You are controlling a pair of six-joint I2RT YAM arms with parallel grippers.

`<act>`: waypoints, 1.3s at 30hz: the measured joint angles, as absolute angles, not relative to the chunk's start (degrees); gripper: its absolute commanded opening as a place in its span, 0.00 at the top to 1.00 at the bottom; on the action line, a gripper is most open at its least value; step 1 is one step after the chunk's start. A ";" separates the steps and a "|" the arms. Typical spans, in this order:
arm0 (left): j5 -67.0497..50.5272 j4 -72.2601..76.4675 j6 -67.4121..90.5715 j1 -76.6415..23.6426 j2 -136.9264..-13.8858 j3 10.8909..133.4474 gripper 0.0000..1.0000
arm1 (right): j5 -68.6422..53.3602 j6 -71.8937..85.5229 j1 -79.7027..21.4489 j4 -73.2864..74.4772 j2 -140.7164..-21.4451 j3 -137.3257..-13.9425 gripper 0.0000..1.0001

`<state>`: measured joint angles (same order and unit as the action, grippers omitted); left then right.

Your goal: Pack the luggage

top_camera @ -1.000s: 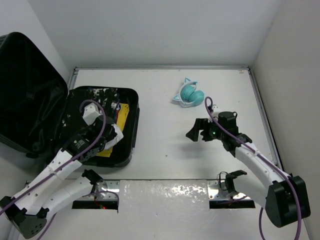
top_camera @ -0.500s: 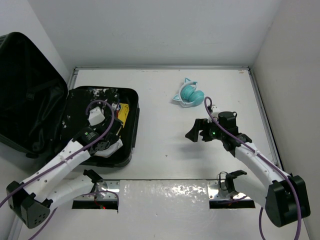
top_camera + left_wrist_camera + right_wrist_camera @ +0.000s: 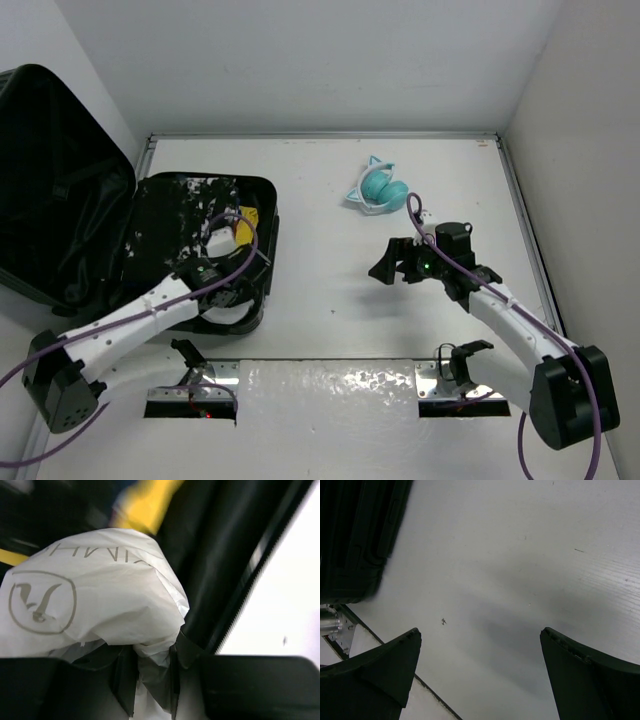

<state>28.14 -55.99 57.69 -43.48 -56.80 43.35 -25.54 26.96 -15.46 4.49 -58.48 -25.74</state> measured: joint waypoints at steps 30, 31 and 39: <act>28.29 -56.77 57.43 -41.50 -58.74 45.95 0.34 | -27.09 26.79 -15.46 3.88 -60.34 -25.58 0.01; 28.45 -57.14 57.04 -41.50 -58.11 47.37 0.34 | -27.09 26.79 -15.46 3.66 -60.51 -25.58 0.01; 29.69 -57.56 54.39 -41.52 -56.10 51.09 0.34 | -25.76 26.85 -15.46 3.51 -61.65 -25.58 0.01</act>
